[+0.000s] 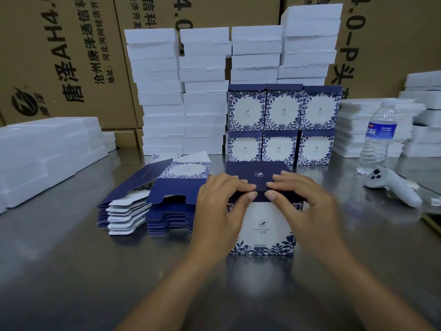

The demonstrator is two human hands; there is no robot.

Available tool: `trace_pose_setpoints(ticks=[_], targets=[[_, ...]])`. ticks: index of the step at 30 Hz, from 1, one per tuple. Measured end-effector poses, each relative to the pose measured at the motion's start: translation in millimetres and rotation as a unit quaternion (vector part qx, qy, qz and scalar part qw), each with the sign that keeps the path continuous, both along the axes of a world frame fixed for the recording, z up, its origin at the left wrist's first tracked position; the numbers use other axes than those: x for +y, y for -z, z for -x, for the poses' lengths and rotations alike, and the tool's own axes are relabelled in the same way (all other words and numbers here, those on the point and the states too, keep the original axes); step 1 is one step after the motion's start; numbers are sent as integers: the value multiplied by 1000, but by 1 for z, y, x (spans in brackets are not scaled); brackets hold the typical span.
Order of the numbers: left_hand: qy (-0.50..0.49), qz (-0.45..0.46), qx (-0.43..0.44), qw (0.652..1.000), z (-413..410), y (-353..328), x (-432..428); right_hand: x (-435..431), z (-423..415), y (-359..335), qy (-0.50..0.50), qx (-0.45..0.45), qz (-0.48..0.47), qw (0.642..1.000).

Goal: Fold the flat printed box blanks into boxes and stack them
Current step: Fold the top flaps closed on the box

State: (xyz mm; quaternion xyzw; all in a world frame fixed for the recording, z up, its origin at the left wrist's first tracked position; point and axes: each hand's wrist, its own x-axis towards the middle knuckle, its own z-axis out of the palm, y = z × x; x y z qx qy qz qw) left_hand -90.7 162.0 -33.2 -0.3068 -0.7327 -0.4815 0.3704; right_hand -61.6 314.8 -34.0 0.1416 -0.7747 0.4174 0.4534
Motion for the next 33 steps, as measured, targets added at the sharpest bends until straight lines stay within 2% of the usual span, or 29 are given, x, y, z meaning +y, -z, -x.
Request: trace_pose_setpoints(ticks=[5, 15, 20, 27, 33], targets=[[19, -5, -11, 1000, 1, -1, -4, 7, -5, -2, -18, -16, 53, 998], [42, -50, -52, 997, 1, -2, -10, 8, 2, 4, -41, -21, 91, 995], [70, -62, -81, 992, -2, -4, -10, 12, 8, 16, -51, -28, 189, 980], [108, -73, -125, 984, 1, -4, -18, 13, 15, 17, -27, -17, 165, 986], [105, -72, -122, 984, 4, -4, -19, 15, 12, 16, -64, -25, 186, 980]])
